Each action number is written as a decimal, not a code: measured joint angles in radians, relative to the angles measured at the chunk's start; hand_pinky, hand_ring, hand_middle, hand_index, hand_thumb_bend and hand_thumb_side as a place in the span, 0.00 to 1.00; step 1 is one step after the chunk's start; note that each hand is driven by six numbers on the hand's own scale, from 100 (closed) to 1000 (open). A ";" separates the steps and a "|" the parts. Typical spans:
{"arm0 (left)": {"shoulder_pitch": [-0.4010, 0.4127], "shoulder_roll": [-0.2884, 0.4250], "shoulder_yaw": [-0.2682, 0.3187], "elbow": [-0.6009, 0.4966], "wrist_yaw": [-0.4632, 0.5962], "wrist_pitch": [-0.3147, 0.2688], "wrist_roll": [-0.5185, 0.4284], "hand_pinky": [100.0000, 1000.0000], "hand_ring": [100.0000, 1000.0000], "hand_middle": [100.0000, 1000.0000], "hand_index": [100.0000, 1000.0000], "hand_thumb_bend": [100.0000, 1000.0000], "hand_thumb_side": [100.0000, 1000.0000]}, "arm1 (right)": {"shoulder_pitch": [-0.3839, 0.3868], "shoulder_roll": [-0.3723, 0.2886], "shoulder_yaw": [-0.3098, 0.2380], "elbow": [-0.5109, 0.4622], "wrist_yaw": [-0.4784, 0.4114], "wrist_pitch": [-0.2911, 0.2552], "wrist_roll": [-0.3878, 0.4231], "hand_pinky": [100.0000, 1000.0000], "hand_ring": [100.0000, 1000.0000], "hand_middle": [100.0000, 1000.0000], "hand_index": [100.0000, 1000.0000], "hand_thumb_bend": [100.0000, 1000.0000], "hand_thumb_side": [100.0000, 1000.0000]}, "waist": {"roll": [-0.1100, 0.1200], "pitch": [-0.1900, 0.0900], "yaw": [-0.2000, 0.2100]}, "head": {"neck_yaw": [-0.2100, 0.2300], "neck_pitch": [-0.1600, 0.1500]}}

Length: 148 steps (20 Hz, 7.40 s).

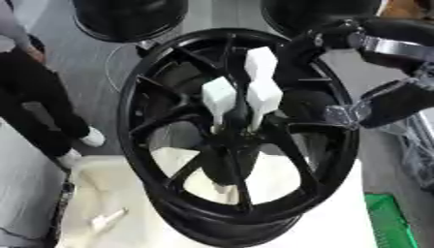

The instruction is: Pull the pin out of the wheel hub.

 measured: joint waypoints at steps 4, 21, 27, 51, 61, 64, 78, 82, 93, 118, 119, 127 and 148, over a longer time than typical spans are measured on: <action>0.000 0.004 0.002 0.000 0.001 -0.002 0.002 0.54 0.72 0.71 0.74 0.00 0.74 | -0.001 0.014 0.003 0.000 0.028 0.050 0.002 0.80 0.82 0.79 0.89 0.00 0.16 | -0.001 0.000 0.025 | -0.043 0.000; -0.011 0.003 -0.006 -0.093 -0.020 -0.017 -0.010 0.55 0.72 0.71 0.74 0.00 0.71 | -0.001 0.060 0.006 0.000 0.101 0.043 0.080 0.84 0.85 0.80 0.90 0.00 0.19 | -0.001 0.024 0.036 | -0.151 0.000; -0.011 0.003 -0.008 -0.106 -0.023 -0.012 -0.014 0.55 0.72 0.71 0.74 0.00 0.71 | 0.004 0.060 0.005 0.000 0.107 0.033 0.084 0.84 0.85 0.79 0.90 0.00 0.18 | -0.001 0.028 0.038 | -0.141 0.000; -0.008 0.003 -0.008 -0.106 -0.028 -0.008 -0.019 0.54 0.72 0.71 0.74 0.00 0.72 | 0.031 0.060 -0.007 0.000 0.192 0.042 0.065 0.86 0.87 0.80 0.91 0.00 0.22 | -0.006 0.053 0.042 | -0.116 0.000; -0.009 0.002 -0.008 -0.107 -0.036 -0.007 -0.023 0.54 0.72 0.71 0.73 0.00 0.72 | 0.038 0.060 -0.009 0.010 0.222 0.064 0.054 0.86 0.88 0.81 0.91 0.00 0.22 | -0.011 0.066 0.044 | -0.116 0.000; -0.009 0.002 -0.009 -0.107 -0.038 -0.006 -0.025 0.54 0.72 0.71 0.73 0.00 0.72 | 0.038 0.060 -0.013 0.014 0.226 0.064 0.045 0.86 0.89 0.82 0.92 0.00 0.21 | -0.012 0.067 0.044 | -0.116 0.000; -0.009 0.002 -0.012 -0.107 -0.045 -0.007 -0.027 0.54 0.72 0.71 0.73 0.00 0.72 | 0.039 0.057 -0.025 0.023 0.220 0.068 0.024 0.86 0.89 0.82 0.91 0.00 0.21 | -0.016 0.080 0.055 | -0.136 0.000; -0.009 0.002 -0.010 -0.109 -0.048 -0.008 -0.026 0.54 0.72 0.71 0.73 0.00 0.72 | 0.039 0.050 -0.026 0.026 0.215 0.060 0.032 0.85 0.88 0.81 0.91 0.00 0.21 | -0.019 0.085 0.059 | -0.140 0.000; -0.009 0.002 -0.008 -0.112 -0.053 -0.009 -0.025 0.54 0.72 0.71 0.73 0.00 0.72 | 0.039 0.050 -0.032 0.044 0.226 0.051 0.034 0.86 0.88 0.81 0.91 0.00 0.22 | -0.023 0.095 0.063 | -0.143 -0.001; -0.009 -0.006 -0.007 -0.113 -0.057 -0.008 -0.027 0.54 0.71 0.71 0.73 0.00 0.72 | 0.040 0.051 -0.024 0.087 0.262 0.028 0.062 0.84 0.82 0.65 0.86 0.00 0.24 | -0.030 0.109 0.068 | -0.151 -0.014; -0.009 -0.006 -0.007 -0.113 -0.057 -0.008 -0.027 0.54 0.71 0.71 0.73 0.00 0.72 | 0.040 0.051 -0.024 0.087 0.263 0.028 0.063 0.84 0.82 0.61 0.86 0.00 0.25 | -0.030 0.109 0.068 | -0.151 -0.014; -0.009 -0.006 -0.007 -0.115 -0.058 -0.007 -0.027 0.54 0.71 0.71 0.73 0.00 0.73 | 0.040 0.055 -0.024 0.093 0.277 0.024 0.065 0.83 0.81 0.52 0.76 0.00 0.24 | -0.032 0.109 0.073 | -0.151 -0.016; -0.009 -0.006 -0.007 -0.118 -0.058 -0.003 -0.025 0.54 0.71 0.71 0.73 0.00 0.72 | 0.039 0.057 -0.025 0.072 0.202 0.149 -0.056 0.67 0.53 0.21 0.41 0.00 0.14 | -0.036 0.111 0.067 | -0.150 -0.016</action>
